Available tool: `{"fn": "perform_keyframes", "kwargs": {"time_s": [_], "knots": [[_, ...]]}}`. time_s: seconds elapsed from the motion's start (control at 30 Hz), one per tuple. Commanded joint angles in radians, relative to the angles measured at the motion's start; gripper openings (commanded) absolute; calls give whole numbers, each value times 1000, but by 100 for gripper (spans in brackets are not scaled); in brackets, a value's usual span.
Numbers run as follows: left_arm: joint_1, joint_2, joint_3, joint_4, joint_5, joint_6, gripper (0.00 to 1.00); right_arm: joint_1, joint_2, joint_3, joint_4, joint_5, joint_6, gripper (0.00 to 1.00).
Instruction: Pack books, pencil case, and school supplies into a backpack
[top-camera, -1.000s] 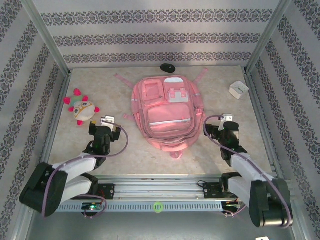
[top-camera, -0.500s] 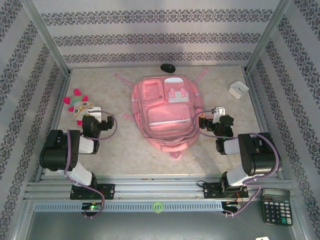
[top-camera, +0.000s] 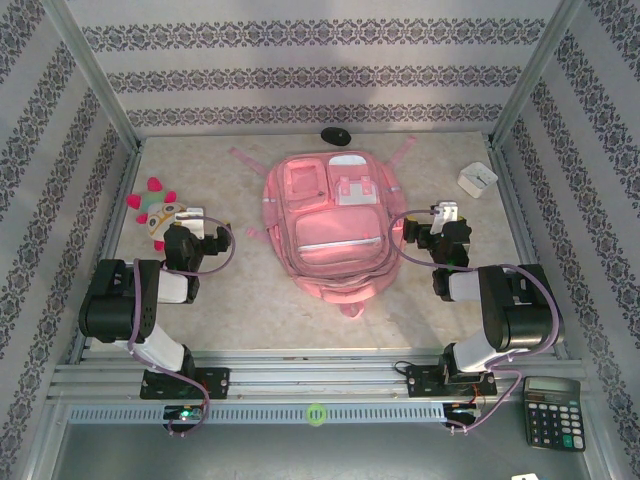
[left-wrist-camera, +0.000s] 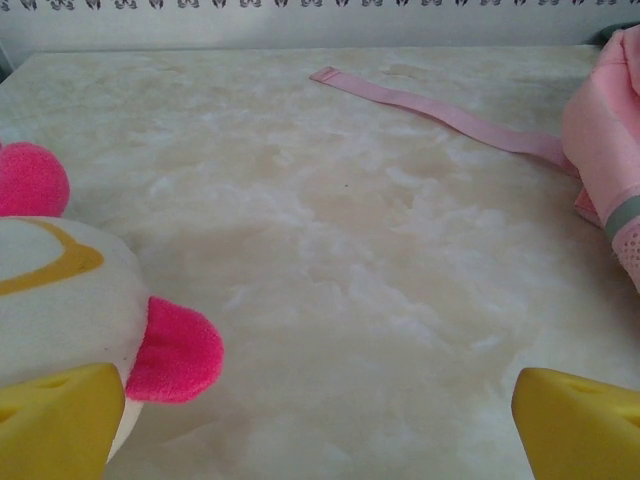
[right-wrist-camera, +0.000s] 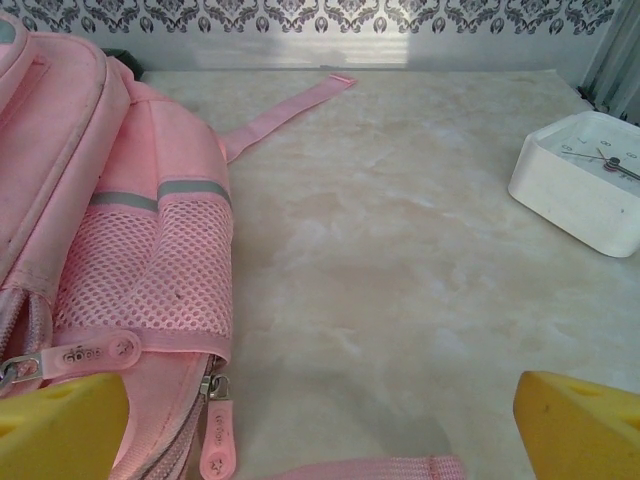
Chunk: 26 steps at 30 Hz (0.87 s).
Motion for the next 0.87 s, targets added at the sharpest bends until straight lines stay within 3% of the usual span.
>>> {"fn": "perform_keyframes", "kwargs": {"time_s": [0.0, 0.83], "knots": [[-6, -4, 15, -13, 30, -9, 99, -6, -3, 12, 23, 14, 13, 98], [-6, -5, 11, -5, 4, -18, 99, -6, -2, 12, 23, 15, 13, 98]]}}
